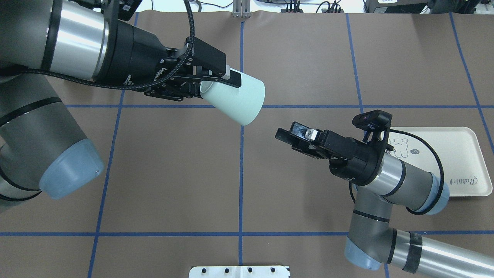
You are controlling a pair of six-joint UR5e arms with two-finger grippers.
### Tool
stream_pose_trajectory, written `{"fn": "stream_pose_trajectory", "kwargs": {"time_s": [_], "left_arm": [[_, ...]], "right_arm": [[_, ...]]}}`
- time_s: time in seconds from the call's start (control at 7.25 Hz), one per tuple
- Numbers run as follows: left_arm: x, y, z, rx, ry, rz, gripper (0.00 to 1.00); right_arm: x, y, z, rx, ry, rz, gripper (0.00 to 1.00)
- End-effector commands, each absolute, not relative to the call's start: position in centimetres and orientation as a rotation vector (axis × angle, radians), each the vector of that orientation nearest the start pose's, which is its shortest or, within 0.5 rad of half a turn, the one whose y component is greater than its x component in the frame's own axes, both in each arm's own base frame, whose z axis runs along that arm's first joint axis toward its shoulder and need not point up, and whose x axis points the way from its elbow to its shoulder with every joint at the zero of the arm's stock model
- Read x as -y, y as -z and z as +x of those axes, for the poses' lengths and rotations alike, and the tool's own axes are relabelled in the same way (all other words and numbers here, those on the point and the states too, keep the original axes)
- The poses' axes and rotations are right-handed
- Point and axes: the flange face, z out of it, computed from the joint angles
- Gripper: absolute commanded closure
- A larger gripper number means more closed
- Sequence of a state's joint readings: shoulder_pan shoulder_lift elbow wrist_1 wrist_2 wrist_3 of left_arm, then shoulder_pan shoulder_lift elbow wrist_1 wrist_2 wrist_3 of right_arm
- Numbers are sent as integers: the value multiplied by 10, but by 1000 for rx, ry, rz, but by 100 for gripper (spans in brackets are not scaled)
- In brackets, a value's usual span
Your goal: Left arm grabs green cup and hands to right arm on tray
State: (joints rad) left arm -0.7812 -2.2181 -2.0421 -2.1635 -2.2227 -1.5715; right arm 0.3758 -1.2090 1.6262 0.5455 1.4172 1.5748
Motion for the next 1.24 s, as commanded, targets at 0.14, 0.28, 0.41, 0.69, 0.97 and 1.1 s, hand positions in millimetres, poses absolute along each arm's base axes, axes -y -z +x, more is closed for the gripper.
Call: {"fn": "stream_pose_trajectory", "kwargs": {"time_s": [0.14, 0.28, 0.41, 0.69, 0.97, 1.1], "left_arm": [[397, -43, 299, -1678, 31, 166, 97], [397, -46, 300, -1671, 28, 157, 97], [395, -47, 301, -1669, 5, 134, 97], [394, -46, 301, -1672, 0, 133, 94], [391, -41, 299, -1682, -8, 139, 93], [388, -40, 302, -1685, -16, 135, 92]], "right_arm": [[312, -227, -392, 2590, -382, 537, 1], [310, -219, -385, 2614, -380, 539, 1], [309, -215, -381, 2625, -382, 540, 1], [309, -207, -383, 2639, -382, 540, 1], [309, -206, -383, 2639, -394, 541, 1], [309, -205, -383, 2640, -396, 541, 2]]}}
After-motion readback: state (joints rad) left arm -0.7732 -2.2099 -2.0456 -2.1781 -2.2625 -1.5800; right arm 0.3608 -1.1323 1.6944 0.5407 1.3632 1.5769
